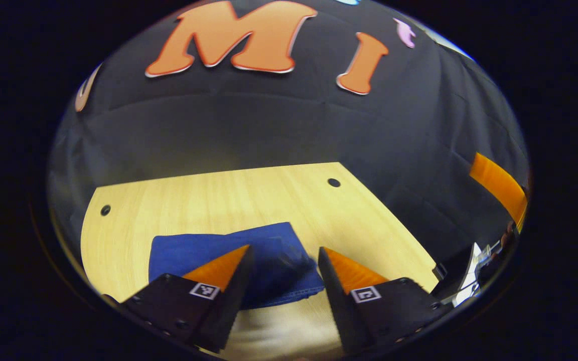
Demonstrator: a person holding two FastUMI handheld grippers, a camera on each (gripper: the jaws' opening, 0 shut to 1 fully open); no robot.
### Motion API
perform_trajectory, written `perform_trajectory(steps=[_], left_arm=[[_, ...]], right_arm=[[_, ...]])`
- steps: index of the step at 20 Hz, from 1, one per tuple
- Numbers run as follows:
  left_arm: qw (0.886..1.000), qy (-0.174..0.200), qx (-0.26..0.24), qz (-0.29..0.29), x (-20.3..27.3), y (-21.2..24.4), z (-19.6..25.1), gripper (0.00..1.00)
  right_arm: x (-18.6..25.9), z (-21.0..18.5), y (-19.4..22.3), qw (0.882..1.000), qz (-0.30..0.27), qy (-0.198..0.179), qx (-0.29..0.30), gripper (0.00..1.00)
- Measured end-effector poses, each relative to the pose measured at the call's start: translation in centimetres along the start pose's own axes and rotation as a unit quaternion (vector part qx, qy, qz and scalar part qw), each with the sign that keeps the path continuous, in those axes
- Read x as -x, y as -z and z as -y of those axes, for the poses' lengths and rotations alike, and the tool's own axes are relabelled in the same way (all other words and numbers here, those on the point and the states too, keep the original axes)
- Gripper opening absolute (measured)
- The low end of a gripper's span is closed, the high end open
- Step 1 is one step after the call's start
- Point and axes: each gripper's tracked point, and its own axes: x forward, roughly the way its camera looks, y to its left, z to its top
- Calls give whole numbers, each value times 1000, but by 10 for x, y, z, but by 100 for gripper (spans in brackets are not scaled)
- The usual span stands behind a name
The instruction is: Grasp the waist and the cuffs of the jeans and fold them to make the two legs overlap; first hold the waist and fold one-third of the jeans toward the cuffs, then hold the cuffs and fold the remaining one-third in the same direction to finish folding.
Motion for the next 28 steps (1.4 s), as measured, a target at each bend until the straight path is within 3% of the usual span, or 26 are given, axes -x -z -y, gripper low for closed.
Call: perform_trajectory(steps=[1,2,3,7,12,17,20,23,28], left_arm=[[1000,-3,-15,16,6,-7,4,80],[999,-12,-27,36,12,-16,3,84],[997,-19,-37,59,21,-28,4,95],[986,-60,-57,147,61,-71,-4,94],[962,-122,-50,240,133,-104,-26,96],[926,-195,-38,322,200,-125,-62,94],[908,-216,-21,359,233,-126,-76,94],[903,-233,-11,360,243,-117,-88,94],[893,-265,-12,362,253,-99,-103,97]], right_arm=[[2,-5,-2,1000,3,-4,8,98],[3,-10,-4,1000,9,-5,18,97],[5,-14,-6,1000,14,-8,27,97],[9,-41,-15,998,30,-30,47,97],[13,-68,-39,995,72,-47,54,98],[14,-68,-62,991,111,-42,62,99],[14,-68,-62,991,116,-41,49,99],[13,-73,-62,991,119,-39,53,99],[17,-103,-65,987,128,-67,63,99]])
